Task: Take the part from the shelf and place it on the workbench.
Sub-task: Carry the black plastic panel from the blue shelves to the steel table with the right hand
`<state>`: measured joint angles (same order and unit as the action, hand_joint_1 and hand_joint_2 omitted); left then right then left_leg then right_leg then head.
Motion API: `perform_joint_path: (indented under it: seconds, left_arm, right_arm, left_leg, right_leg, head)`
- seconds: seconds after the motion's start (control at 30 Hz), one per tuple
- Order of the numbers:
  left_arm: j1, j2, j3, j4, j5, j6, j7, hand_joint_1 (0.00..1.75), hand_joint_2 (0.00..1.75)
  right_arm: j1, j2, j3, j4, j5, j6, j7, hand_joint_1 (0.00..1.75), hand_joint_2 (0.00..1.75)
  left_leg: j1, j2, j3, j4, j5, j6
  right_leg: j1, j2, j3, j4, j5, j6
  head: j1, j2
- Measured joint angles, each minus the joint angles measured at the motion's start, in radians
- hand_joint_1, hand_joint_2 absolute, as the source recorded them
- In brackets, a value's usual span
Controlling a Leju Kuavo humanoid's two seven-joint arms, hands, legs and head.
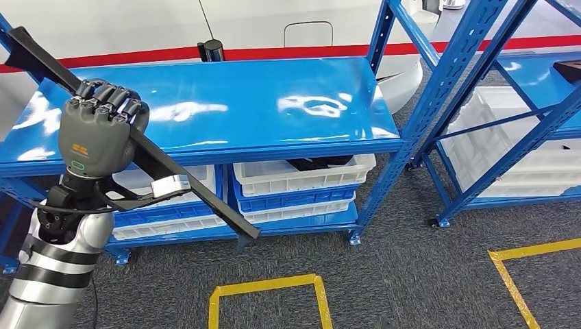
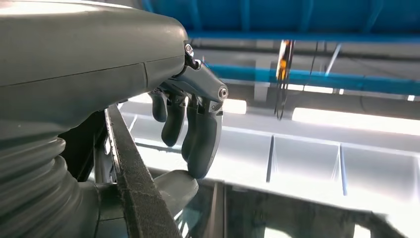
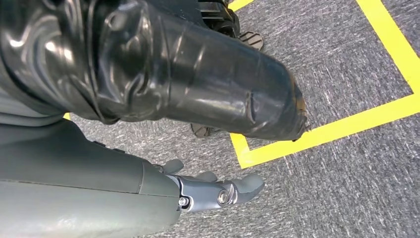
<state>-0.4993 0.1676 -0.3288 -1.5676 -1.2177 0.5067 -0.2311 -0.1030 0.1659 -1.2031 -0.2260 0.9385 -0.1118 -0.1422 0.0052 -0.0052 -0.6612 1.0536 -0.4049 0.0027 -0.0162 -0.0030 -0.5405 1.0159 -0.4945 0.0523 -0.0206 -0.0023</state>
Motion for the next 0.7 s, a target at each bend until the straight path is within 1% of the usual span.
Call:
perform_joint_path:
  seconds: [0.2,0.63,0.7]
  left_arm:
    - [-0.008,0.000,-0.016,-0.038,-0.019,0.029,0.005,1.75,1.75]
    - [-0.010,0.000,-0.036,-0.054,-0.021,0.034,0.006,1.75,1.75]
    - [-0.010,0.000,-0.038,-0.056,-0.025,0.052,0.005,1.75,1.75]
  right_arm:
    - [0.000,0.000,-0.002,0.000,0.000,0.000,0.000,0.00,0.00]
    - [0.000,0.000,-0.004,0.000,0.000,0.000,0.000,0.00,0.00]
    - [0.000,0.001,-0.004,0.000,0.001,0.000,0.000,0.00,0.00]
  left_leg:
    - [0.000,0.000,0.000,0.000,0.000,0.000]
    - [0.000,0.000,0.000,0.000,0.000,0.000]
    - [-0.002,0.000,-0.001,0.003,-0.001,0.002]
  right_leg:
    - [0.000,0.000,0.000,0.000,0.000,0.000]
    - [0.000,0.000,0.000,0.000,0.000,0.000]
    - [-0.003,0.000,0.001,-0.002,0.002,0.003]
  head:
    - [0.000,0.000]
    - [0.000,0.000]
    - [0.000,0.000]
